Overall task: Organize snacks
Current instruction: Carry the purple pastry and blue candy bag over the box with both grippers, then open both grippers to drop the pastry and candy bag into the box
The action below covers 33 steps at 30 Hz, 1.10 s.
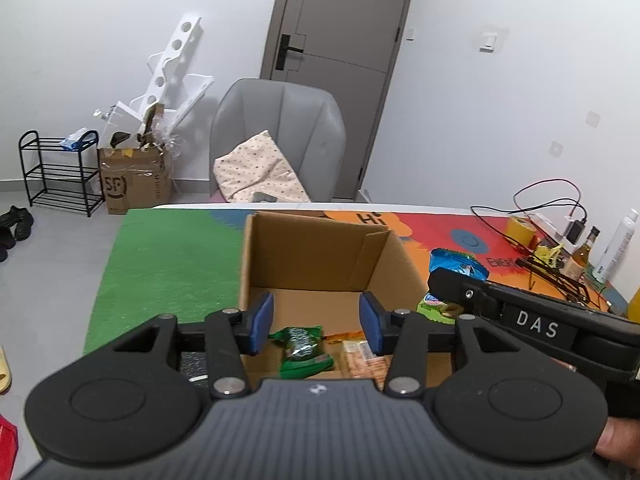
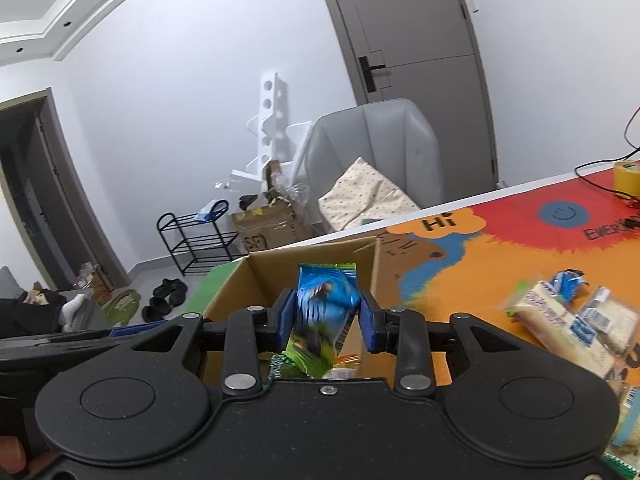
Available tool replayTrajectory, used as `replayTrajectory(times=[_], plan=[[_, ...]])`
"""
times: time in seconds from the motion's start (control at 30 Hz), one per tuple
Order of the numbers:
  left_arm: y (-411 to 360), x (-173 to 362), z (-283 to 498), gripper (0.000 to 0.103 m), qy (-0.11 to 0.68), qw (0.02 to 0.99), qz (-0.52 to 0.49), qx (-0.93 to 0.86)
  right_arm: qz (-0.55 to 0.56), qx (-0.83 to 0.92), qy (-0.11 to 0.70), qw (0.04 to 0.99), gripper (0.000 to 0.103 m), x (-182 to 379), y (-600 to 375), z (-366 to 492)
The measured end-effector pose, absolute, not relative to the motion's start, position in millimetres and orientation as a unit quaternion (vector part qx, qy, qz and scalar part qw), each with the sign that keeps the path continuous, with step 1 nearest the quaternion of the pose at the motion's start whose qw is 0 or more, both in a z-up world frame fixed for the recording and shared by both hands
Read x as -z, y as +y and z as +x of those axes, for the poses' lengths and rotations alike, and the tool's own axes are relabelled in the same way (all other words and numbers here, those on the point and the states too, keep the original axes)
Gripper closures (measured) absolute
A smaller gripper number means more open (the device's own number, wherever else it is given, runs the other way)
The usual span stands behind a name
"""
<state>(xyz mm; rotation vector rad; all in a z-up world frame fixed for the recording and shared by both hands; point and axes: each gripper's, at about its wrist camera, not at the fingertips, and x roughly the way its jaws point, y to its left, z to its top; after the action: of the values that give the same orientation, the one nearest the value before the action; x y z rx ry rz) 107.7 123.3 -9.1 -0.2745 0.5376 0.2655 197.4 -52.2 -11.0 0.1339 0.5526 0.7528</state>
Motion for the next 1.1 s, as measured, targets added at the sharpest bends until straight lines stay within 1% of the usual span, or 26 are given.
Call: replayTrajectory(times=[0.03, 0.07, 0.1, 0.2, 0.23, 0.33, 0.4, 0.43, 0.47, 0.53, 0.63, 0.7, 0.77, 0.87, 0.93, 1.1], plan=[[124.6, 9.8, 107.1, 0.054, 0.265, 0.945, -0.135, -0.135, 0.061, -0.361, 0.265, 0.892, 0.058, 10.4, -52.6, 196.6], [126.2, 10.3, 106.4, 0.053, 0.266, 0.944, -0.137, -0.138, 0.06, -0.36, 0.264, 0.893, 0.055, 10.3, -54.0, 196.0], [128.0, 10.7, 105.5, 0.05, 0.266, 0.943, -0.14, -0.14, 0.061, -0.359, 0.264, 0.893, 0.053, 10.5, -56.0, 195.6], [127.7, 11.2, 104.4, 0.037, 0.265, 0.943, -0.143, -0.145, 0.068, -0.347, 0.268, 0.897, 0.05, 11.6, -66.6, 196.5], [126.7, 10.9, 104.1, 0.032, 0.264, 0.943, -0.141, -0.148, 0.07, -0.343, 0.268, 0.898, 0.047, 12.2, -70.8, 196.4], [121.4, 10.8, 104.9, 0.022, 0.26, 0.944, -0.136, -0.149, 0.072, -0.331, 0.27, 0.901, 0.04, 15.2, -84.1, 196.5], [117.4, 11.2, 107.6, 0.019, 0.262, 0.944, -0.134, -0.148, 0.073, -0.322, 0.27, 0.904, 0.036, 16.5, -93.8, 197.0], [114.5, 11.2, 109.3, 0.017, 0.264, 0.944, -0.132, -0.148, 0.075, -0.318, 0.269, 0.906, 0.032, 17.0, -99.6, 197.0], [112.5, 11.5, 110.3, 0.016, 0.265, 0.944, -0.13, -0.148, 0.077, -0.315, 0.269, 0.907, 0.03, 17.2, -104.6, 197.0], [105.2, 11.7, 113.5, 0.013, 0.268, 0.944, -0.124, -0.147, 0.077, -0.307, 0.27, 0.909, 0.022, 18.2, -114.4, 196.7], [94.6, 12.8, 116.2, 0.01, 0.272, 0.946, -0.119, -0.134, 0.074, -0.299, 0.269, 0.913, 0.018, 19.0, -126.5, 196.1], [89.0, 14.1, 116.5, 0.007, 0.273, 0.946, -0.12, -0.13, 0.074, -0.296, 0.265, 0.915, 0.012, 18.7, -135.0, 193.6], [82.8, 14.7, 117.2, 0.006, 0.273, 0.946, -0.119, -0.126, 0.073, -0.292, 0.261, 0.917, 0.004, 18.8, -144.1, 190.9], [73.4, 13.3, 118.1, 0.005, 0.273, 0.948, -0.115, -0.119, 0.07, -0.286, 0.26, 0.92, 0.001, 20.5, -155.9, 189.2], [67.3, 12.3, 118.0, 0.004, 0.272, 0.949, -0.112, -0.115, 0.065, -0.281, 0.258, 0.922, 0.0, 23.1, -163.8, 187.9], [52.9, 11.4, 119.5, 0.003, 0.27, 0.951, -0.115, -0.101, 0.07, -0.272, 0.262, 0.923, 0.0, 28.0, -184.4, 188.1]])
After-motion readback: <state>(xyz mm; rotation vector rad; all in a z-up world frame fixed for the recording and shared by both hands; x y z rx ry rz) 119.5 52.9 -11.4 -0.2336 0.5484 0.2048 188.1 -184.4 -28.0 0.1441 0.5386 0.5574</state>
